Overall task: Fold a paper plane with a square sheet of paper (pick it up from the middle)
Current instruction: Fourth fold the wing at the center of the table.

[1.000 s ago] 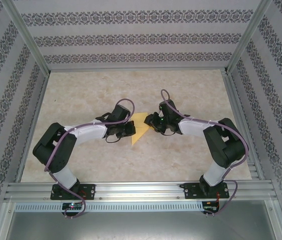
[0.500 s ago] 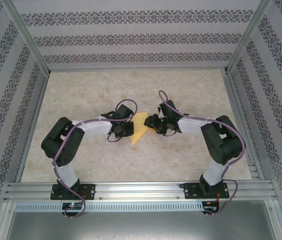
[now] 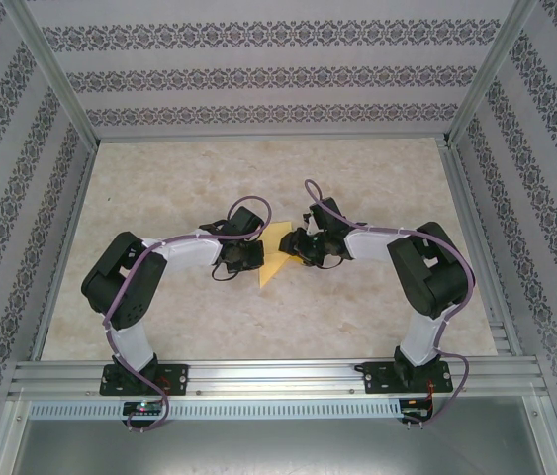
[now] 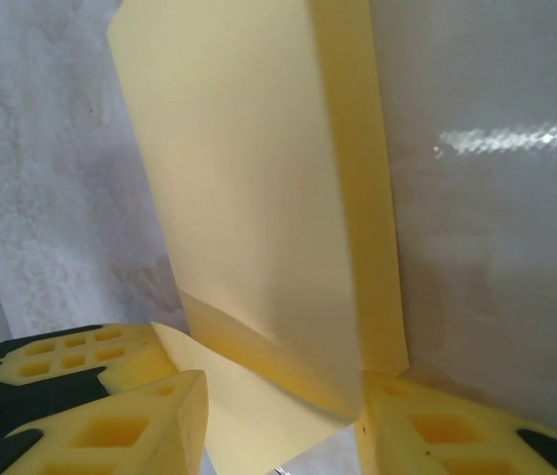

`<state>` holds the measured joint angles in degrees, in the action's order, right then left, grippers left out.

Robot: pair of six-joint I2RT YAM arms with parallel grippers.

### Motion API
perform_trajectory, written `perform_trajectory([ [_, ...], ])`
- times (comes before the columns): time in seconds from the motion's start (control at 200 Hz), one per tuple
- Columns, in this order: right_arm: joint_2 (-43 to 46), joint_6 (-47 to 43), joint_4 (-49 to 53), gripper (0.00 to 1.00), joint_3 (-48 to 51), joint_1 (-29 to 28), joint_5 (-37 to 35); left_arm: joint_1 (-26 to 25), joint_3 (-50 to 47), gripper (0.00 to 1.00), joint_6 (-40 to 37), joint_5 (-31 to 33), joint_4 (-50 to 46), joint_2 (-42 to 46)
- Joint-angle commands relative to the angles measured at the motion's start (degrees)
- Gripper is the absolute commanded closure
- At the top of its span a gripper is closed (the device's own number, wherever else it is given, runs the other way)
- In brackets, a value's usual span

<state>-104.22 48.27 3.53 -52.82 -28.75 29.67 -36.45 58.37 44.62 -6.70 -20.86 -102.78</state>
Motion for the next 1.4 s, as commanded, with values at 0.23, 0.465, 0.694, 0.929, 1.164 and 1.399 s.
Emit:
perform_trajectory([
  [0.23, -1.5, -1.0, -6.5, 0.61, 0.0, 0.0, 7.4, 0.4, 0.3, 1.00, -0.8, 3.4, -3.0, 3.0],
  [0.465, -3.8, -1.5, -9.6, 0.69, -0.2, -0.1, 10.8, 2.5, -1.9, 0.98, -0.7, 4.8, -4.1, 7.9],
  [0.694, -2.8, -0.3, -11.6, 0.89, 0.7, 0.2, 9.7, 4.2, -3.0, 0.81, -1.7, 4.6, -4.5, 12.1],
  [0.929, 5.2, 1.0, -8.5, 0.96, 1.9, 0.4, 2.2, 5.4, -3.3, 0.49, -4.8, 1.7, -2.6, 17.0],
  [1.164, 17.4, 3.5, 1.6, 0.96, 0.1, -2.8, -14.3, 5.9, -2.9, 0.39, -12.8, -1.9, 0.7, 22.3],
  [1.399, 19.2, 11.4, 7.4, 0.96, -2.3, -6.0, -24.7, 5.8, -5.9, 0.24, -20.4, -7.4, 7.6, 27.0],
])
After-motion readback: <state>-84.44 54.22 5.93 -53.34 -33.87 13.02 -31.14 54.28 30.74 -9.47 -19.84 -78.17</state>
